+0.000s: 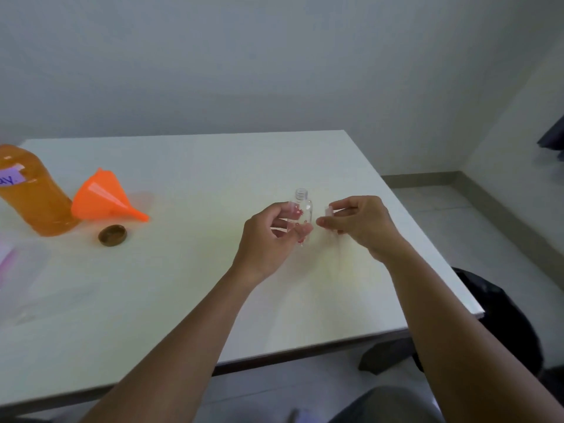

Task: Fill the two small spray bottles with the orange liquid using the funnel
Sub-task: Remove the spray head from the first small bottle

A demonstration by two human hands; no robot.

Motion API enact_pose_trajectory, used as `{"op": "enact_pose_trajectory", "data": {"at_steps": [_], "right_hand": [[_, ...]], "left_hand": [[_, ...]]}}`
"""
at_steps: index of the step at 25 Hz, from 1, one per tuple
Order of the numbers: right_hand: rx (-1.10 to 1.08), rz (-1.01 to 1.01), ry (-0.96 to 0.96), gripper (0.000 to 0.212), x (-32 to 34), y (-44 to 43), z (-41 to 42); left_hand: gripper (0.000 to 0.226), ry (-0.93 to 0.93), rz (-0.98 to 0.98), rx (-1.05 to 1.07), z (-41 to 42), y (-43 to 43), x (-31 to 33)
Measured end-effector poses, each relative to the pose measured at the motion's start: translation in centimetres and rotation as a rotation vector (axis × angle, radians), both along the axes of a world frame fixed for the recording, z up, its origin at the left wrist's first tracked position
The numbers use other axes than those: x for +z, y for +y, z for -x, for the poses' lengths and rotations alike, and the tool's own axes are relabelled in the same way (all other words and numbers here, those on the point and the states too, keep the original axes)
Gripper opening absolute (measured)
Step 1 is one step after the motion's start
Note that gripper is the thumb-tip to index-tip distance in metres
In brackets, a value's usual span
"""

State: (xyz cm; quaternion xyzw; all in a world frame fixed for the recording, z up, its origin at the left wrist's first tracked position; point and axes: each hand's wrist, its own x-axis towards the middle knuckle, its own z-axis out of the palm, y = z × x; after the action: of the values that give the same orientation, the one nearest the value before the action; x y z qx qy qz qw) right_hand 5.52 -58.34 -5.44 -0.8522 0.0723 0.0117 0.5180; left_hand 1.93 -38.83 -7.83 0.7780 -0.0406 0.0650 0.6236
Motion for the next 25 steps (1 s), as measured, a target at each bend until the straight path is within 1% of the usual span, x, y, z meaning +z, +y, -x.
{"op": "enact_pose_trajectory", "data": {"at_steps": [2,5,8,10,13,18,20,22,25], "right_hand": [[-0.025,0.117,-0.043,0.053,-0.7,0.4,-0.4],[-0.013,0.174,-0.059,0.054,-1.1,0.5,-0.5],[0.014,0.221,-0.064,0.047,-1.0,0.2,0.1],[0.01,0.221,-0.076,0.039,-1.1,0.0,0.4],[-0.011,0.204,-0.101,0.03,-1.4,0.0,0.7],[0.001,0.196,-0.086,0.04,-0.9,-0.8,1.1],[-0.003,0.187,-0.09,0.039,-0.3,-1.2,1.8],[-0.037,0.178,-0.142,0.03,0.4,-1.0,3.5],[-0.151,0.172,-0.28,0.02,0.4,0.6,6.9]], "left_hand": [[0.043,0.007,0.01,-0.014,-0.3,-0.3,-0.3],[0.051,0.012,0.022,-0.017,-0.3,-0.3,-0.6],[0.059,0.018,0.021,-0.018,0.1,0.1,-1.0],[0.06,0.03,0.022,-0.017,0.4,0.3,-1.4],[0.053,0.018,0.008,-0.012,0.7,0.2,-1.7],[0.053,0.02,-0.018,-0.01,0.9,-0.6,-1.3],[0.057,0.031,-0.027,-0.017,1.4,0.0,-1.3],[0.057,0.036,-0.053,0.003,2.6,1.1,-1.2],[0.045,0.022,-0.115,0.04,4.6,3.4,-0.9]]}}
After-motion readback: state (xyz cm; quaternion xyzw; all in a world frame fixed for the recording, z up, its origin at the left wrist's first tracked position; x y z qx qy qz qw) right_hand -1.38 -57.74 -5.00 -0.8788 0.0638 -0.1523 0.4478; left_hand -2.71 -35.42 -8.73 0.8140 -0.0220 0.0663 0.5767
